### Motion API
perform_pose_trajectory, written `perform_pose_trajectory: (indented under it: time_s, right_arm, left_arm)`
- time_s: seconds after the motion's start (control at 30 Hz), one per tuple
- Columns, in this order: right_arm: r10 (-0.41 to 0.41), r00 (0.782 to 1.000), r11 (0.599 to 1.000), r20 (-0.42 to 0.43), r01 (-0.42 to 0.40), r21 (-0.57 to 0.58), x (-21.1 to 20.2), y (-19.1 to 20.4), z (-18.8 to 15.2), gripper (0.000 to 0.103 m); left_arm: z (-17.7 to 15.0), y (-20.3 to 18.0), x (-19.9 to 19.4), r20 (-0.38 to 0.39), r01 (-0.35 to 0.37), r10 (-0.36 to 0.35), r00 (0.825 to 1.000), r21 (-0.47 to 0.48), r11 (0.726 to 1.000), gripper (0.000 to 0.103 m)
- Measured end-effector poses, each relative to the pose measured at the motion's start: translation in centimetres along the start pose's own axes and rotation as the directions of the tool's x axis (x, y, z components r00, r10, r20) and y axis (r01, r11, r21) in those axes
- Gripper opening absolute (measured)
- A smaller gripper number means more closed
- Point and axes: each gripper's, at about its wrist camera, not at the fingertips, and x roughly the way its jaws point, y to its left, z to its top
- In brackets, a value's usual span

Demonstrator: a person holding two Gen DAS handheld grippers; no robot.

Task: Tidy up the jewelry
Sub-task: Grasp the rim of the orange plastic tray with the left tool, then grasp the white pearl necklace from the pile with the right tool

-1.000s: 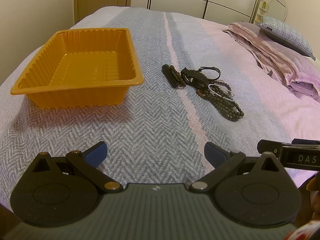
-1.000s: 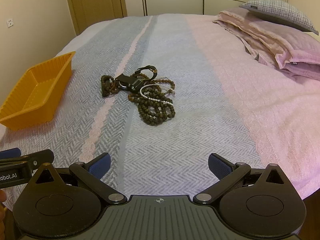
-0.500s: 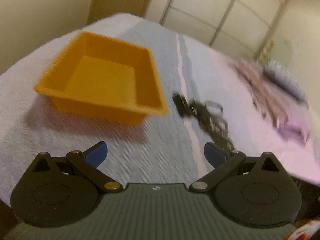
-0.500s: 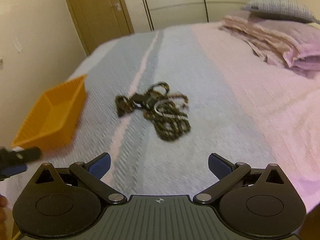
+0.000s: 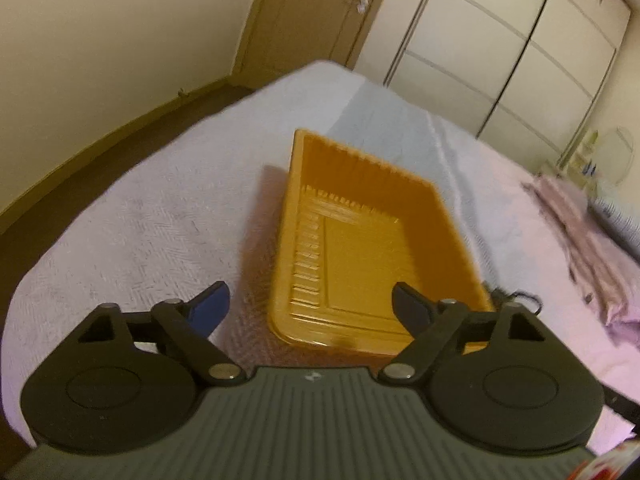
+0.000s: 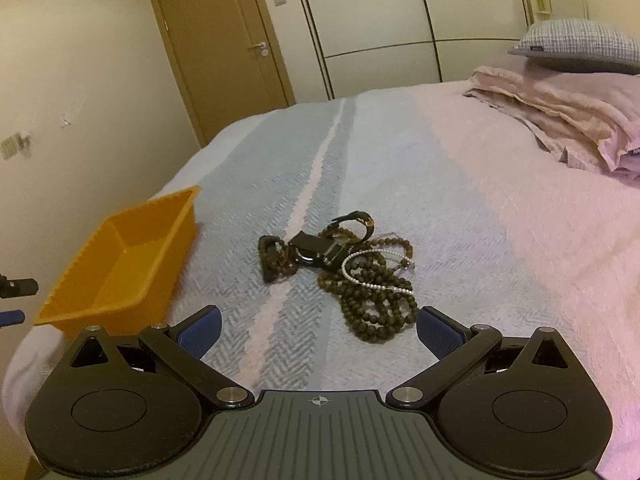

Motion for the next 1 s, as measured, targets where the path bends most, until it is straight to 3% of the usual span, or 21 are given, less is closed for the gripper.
perform_pose_trajectory:
  time_s: [0.43, 0.67, 0.83, 1.0]
  right_arm:
    - [-0.031, 0.997, 0.999, -0.075, 0.029, -0.021, 5.0, 1.2, -0.2, 0.103]
    - [-0.012, 0.997, 1.000, -0.071, 0.011, -0.010, 6.0, 1.9, 0.3, 0.103]
    - [0.004, 0.998, 1.000, -0.066, -0.004, -0.004, 6.0, 2.4, 0.3, 0.103]
    - [0.007, 0.998, 1.000, -0.065, -0.007, 0.002, 5.6, 1.7, 0.2, 0.103]
  left_arm:
    - [-0.5, 1.5, 4.9, -0.080, 0.034, -0.037, 0.996, -0.033, 0.999, 0.032]
    - [-0.2, 1.3, 5.7, -0.119, 0.037, -0.039, 0.992, -0.019, 0.999, 0.022]
    - [0.2, -0.3, 4.8, -0.117, 0.002, 0.009, 0.993, 0.088, 0.996, 0.007]
    - [0.7, -3.1, 3.8, -0.071, -0.051, 0.071, 0.995, 0.258, 0.965, 0.006]
